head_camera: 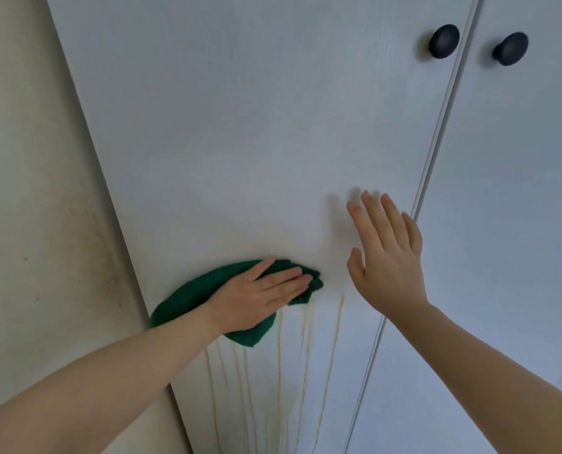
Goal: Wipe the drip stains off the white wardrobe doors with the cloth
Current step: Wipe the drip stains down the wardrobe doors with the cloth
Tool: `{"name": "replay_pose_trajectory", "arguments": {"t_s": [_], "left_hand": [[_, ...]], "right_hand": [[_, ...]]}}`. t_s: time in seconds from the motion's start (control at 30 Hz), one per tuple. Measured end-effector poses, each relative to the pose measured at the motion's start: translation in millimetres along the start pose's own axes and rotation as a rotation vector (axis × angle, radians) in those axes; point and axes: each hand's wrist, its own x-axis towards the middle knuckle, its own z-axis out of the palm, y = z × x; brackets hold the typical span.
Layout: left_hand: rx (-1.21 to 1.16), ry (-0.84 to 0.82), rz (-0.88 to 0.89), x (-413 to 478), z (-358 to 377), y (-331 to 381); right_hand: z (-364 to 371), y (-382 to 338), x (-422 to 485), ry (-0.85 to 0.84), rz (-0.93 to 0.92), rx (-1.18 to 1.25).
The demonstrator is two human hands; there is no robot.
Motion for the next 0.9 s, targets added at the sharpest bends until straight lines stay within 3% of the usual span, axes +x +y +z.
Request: {"name": "replay_pose_trajectory", "arguments": {"t_s": [0.1,0.17,0.2,0.3,0.37,0.43,0.6,0.67,0.8,0.83,0.9], "left_hand": [[0.018,0.202,-0.460,49.9,-7.9,-35.5],[0.024,0.246,-0.563,73.6,-7.6,-32.3],[0.029,0.237,-0.484,75.9,-3.8,-17.6],[-0.045,0.002,0.062,49.9,8.5,42.4],[-0.034,-0.098,0.236,35.6,6.4,52.0],[-0.038,-0.052,0.212,36.3,4.5,39.5],[-0.075,0.184,-0.204,72.9,-0.1,-5.3],[-0.031,0.199,-0.248,83.0,6.1,14.8],[-0.064,-0.084,0.241,61.4,15.4,82.6],[-0.045,-0.150,0.322,54.1,13.7,87.1],[-0.047,-0.140,0.318,46.6,9.9,79.9]], "right_hand": [[-2.7,13.8,3.7,-0.002,0.057,-0.003],[-0.1,16.8,0.6,-0.017,0.072,0.035],[1.4,17.1,-1.3,-0.029,0.079,0.061],[3.9,20.1,-4.8,-0.065,0.087,0.079],[2.4,24.5,-9.3,-0.090,0.071,0.073],[-0.3,31.3,-16.0,-0.118,0.064,0.058],[-2.8,41.4,-30.4,-0.158,0.095,0.039],[-0.6,41.7,-32.7,-0.151,0.106,0.058],[6.9,38.1,-41.8,-0.146,0.162,0.127],[8.7,36.6,-45.4,-0.142,0.180,0.135],[10.8,33.9,-55.4,-0.151,0.186,0.130]]}}
